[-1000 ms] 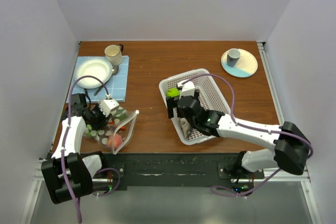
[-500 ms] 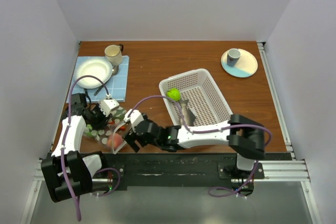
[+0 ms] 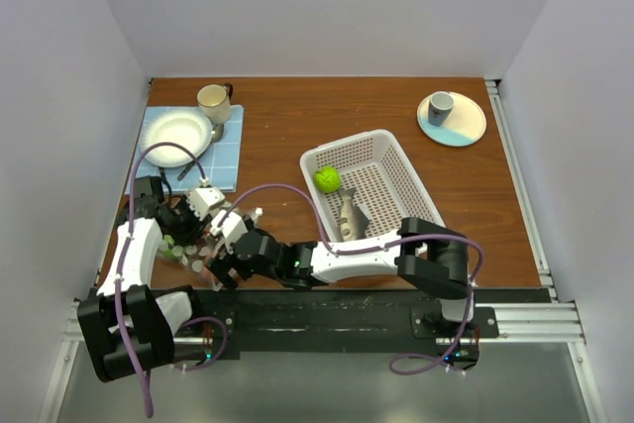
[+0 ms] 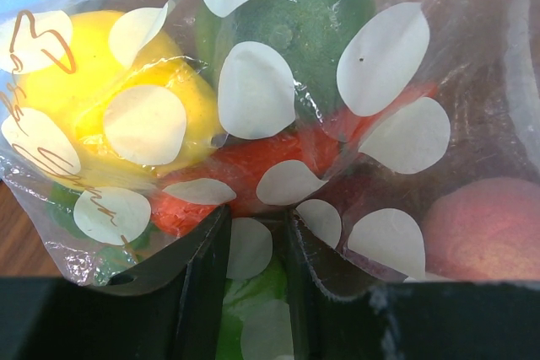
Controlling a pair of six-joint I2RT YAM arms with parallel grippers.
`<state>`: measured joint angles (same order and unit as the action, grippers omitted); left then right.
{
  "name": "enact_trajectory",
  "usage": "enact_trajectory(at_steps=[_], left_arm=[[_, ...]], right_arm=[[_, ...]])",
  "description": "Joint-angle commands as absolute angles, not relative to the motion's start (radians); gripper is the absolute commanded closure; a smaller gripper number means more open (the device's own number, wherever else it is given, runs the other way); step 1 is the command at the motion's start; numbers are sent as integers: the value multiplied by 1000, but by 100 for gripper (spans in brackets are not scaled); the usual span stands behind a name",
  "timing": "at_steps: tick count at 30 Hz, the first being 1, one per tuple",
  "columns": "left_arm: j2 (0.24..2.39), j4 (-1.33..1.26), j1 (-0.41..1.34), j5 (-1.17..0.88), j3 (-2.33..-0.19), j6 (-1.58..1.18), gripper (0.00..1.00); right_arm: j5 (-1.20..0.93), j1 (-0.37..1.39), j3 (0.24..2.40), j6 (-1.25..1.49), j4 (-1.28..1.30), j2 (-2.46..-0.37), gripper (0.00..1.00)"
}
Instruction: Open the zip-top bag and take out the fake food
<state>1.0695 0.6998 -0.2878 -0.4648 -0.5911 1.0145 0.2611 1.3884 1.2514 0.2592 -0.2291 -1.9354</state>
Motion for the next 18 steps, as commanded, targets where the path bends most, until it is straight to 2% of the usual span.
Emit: enact_trajectory(at_steps=[1, 18], left_arm=[[1068, 701, -296, -471, -609, 1025, 64], [1068, 704, -295, -462, -620, 1028, 64]], right_arm=[[244, 1410, 1311, 242, -314, -1968, 1], [210, 1417, 1436, 236, -336, -2138, 2]])
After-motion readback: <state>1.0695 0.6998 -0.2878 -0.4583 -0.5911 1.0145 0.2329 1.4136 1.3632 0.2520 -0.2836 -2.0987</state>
